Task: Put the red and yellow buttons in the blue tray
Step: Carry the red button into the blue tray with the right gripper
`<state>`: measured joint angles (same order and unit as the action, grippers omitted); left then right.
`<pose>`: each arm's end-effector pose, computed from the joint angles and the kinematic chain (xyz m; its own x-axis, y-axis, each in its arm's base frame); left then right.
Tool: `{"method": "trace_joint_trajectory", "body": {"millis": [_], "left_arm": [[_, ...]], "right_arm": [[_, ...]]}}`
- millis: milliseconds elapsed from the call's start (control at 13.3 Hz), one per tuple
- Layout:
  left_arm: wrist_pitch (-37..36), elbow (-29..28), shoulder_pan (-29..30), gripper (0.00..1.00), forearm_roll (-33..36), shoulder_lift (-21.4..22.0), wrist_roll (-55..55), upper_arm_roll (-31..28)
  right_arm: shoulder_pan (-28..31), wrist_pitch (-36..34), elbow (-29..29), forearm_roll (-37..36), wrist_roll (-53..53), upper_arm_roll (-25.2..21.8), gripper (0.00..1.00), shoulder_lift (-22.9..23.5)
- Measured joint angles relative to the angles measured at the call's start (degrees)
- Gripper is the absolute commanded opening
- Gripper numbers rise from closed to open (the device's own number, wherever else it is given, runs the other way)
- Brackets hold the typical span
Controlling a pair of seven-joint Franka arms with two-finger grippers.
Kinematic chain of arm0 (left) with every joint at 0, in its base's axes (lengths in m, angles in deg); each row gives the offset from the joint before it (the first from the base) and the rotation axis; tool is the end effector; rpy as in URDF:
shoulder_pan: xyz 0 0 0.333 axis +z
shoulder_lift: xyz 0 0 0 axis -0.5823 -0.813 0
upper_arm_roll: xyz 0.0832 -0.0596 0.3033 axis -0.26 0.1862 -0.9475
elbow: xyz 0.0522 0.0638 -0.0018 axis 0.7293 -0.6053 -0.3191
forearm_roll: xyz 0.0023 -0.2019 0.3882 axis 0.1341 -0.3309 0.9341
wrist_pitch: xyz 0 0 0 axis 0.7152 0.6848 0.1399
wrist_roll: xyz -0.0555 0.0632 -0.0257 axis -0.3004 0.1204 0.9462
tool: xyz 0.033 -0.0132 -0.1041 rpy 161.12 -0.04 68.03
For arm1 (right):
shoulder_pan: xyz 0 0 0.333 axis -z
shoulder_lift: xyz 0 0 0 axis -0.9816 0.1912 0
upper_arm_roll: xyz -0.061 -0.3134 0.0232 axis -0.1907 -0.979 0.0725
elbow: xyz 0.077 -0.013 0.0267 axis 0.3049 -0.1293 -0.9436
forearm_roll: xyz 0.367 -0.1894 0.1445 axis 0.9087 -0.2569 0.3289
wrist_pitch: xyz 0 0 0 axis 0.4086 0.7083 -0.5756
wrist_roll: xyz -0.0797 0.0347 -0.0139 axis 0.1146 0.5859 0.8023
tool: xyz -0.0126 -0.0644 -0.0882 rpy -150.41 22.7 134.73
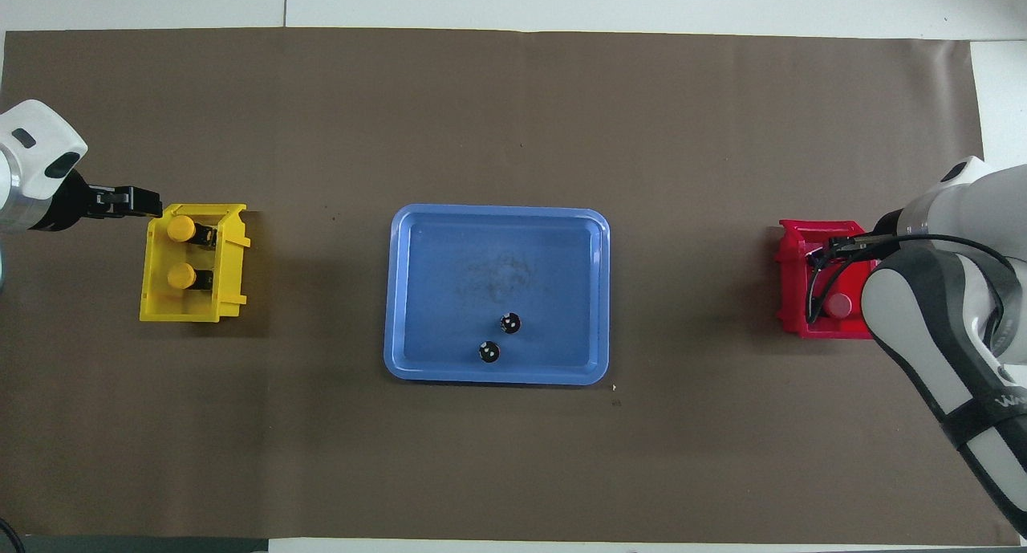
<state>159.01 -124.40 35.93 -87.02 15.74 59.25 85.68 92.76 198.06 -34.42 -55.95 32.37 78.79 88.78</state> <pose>0.6197 0.0078 0.4323 0.9914 -0.0729 0.1086 -0.0733 -0.9973 -0.0010 0.5911 -0.0645 0.3833 0.9993 0.0341 -0.0161 0.0342 -0.9994 0.0078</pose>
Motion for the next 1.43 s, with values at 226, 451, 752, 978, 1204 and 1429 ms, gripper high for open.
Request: {"method": "trace_joint_trajectory", "body": {"millis": [226, 451, 752, 978, 1204, 1429], "left_arm": [[1.32, -0.01, -0.10, 0.79, 0.00, -1.22, 0.69, 0.12], [2.48, -0.07, -0.26, 0.79, 0.00, -2.65, 1.76, 0.35], [4.98, -1.63, -0.58, 0.76, 0.00, -4.05, 2.92, 0.37], [8.71, -4.78, -0.78, 0.76, 0.00, -4.20, 3.80, 0.39], [10.85, -6.66, -1.47, 0.75, 0.00, -4.64, 5.38, 0.44], [11.10, -6.76, -1.59, 0.70, 0.00, -4.83, 5.91, 0.46]], "right_arm": [[-3.62, -14.34, 14.37, 0.00, -1.27, 0.14, 0.16, 1.53], [-12.67, -23.00, 28.58, 0.06, -13.94, 0.35, 0.13, 6.55], [-29.98, -18.53, 36.32, -0.05, -41.41, 0.67, 0.13, 14.80], [-38.28, -15.00, 40.11, -3.28, -51.86, 0.56, 0.13, 21.79], [-42.09, -9.99, 40.57, -6.70, -57.60, 0.50, 0.14, 27.12], [-42.69, -8.54, 39.72, -6.83, -58.52, 0.46, 0.14, 28.89]]}}
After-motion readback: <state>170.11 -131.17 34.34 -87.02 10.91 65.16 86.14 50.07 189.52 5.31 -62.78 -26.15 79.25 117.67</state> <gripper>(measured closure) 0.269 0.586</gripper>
